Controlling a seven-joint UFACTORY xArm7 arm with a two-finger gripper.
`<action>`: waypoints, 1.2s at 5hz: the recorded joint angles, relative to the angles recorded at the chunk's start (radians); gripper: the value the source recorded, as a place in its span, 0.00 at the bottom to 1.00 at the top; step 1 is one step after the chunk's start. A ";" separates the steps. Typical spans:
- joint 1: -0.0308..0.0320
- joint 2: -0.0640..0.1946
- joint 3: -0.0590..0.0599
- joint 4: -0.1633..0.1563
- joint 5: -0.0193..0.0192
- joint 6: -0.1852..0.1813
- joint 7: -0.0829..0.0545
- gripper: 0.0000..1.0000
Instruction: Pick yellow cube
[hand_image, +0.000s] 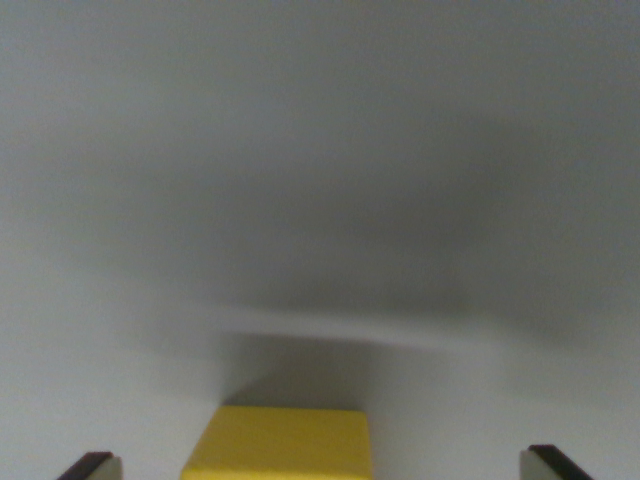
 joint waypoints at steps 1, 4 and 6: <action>0.0039 0.011 0.003 -0.021 -0.0004 -0.027 0.006 0.00; 0.0074 0.021 0.006 -0.038 -0.0008 -0.051 0.012 0.00; 0.0100 0.029 0.008 -0.052 -0.0011 -0.069 0.016 0.00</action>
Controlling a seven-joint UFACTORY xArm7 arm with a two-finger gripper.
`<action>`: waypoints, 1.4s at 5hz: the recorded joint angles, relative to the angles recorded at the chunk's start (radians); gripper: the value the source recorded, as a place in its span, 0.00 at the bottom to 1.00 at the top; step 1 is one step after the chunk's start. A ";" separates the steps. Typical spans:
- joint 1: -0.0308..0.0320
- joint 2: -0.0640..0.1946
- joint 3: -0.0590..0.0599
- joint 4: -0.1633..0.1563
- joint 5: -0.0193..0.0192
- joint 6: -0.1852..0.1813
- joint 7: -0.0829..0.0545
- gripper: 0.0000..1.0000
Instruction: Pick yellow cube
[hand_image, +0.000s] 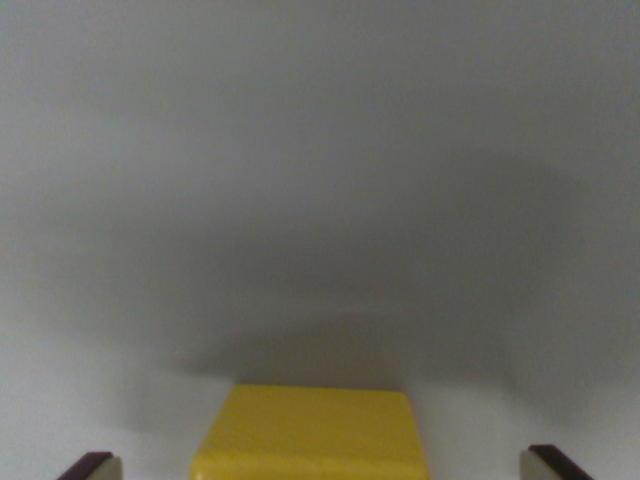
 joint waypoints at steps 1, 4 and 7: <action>0.0018 0.005 0.001 -0.010 -0.0002 -0.013 0.003 0.00; 0.0027 0.008 0.002 -0.014 -0.0003 -0.018 0.004 0.00; 0.0027 0.008 0.002 -0.014 -0.0003 -0.019 0.004 0.00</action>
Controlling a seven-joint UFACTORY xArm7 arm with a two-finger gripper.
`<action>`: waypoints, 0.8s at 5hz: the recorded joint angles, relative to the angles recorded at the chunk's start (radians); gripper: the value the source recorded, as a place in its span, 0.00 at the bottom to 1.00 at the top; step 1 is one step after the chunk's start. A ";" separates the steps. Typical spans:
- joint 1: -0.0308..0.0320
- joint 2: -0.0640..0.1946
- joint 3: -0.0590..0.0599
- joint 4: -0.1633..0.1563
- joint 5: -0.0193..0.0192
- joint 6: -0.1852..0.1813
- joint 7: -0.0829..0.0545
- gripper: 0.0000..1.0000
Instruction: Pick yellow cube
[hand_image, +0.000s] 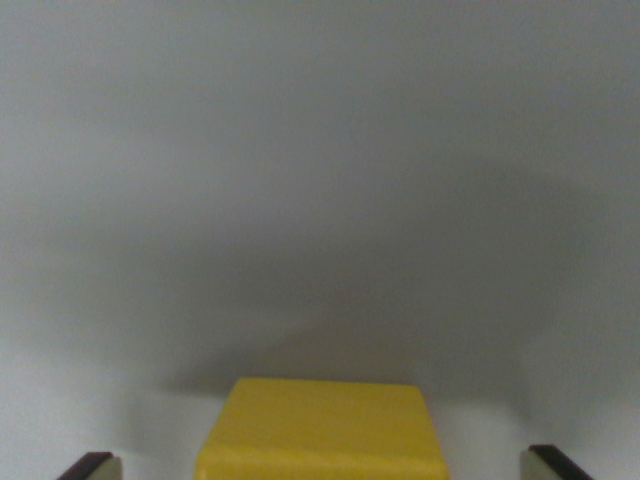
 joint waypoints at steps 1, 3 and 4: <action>0.0000 0.000 0.000 0.000 0.0000 0.000 0.000 0.00; 0.0000 0.000 0.000 0.000 0.0000 0.000 0.000 1.00; 0.0000 0.000 0.000 0.000 0.0000 0.000 0.000 1.00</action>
